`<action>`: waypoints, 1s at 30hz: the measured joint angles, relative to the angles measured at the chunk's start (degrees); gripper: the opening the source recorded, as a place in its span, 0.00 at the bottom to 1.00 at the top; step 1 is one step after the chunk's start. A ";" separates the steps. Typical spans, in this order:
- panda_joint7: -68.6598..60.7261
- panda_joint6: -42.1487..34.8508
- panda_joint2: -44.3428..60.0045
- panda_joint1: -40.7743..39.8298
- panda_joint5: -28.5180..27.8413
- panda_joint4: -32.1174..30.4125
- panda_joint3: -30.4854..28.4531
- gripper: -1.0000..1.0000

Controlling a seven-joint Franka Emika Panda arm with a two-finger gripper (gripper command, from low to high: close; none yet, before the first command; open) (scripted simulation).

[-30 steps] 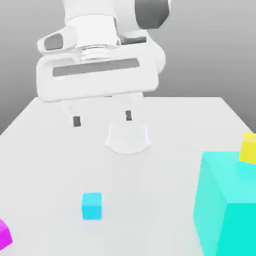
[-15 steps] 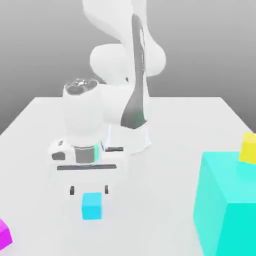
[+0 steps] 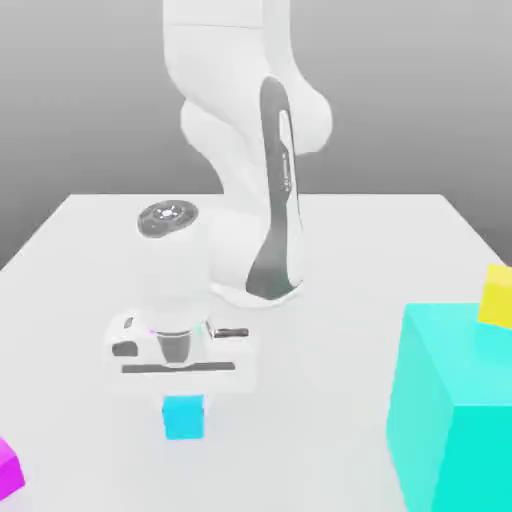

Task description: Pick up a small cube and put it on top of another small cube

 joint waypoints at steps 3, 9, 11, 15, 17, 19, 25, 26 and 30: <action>2.05 -2.45 -3.20 2.73 -2.89 -0.49 -3.48 0.00; 7.12 -7.70 -10.00 5.64 -9.71 -1.88 -8.03 0.00; 8.44 -9.41 -12.09 5.78 -11.36 -2.43 -8.57 0.00; 7.92 -14.58 -14.19 9.02 -11.84 0.22 -6.88 0.00; 3.96 -19.28 -15.31 12.63 -10.74 3.53 -5.06 0.00; -0.08 -24.23 -16.59 15.79 -10.07 7.04 -3.07 0.00; -10.71 -39.20 -20.96 25.85 -10.62 17.70 1.88 0.00; -12.32 -41.70 -21.74 27.27 -10.94 19.48 2.73 0.00; -18.55 -51.66 -24.88 32.16 -12.53 26.58 6.81 0.00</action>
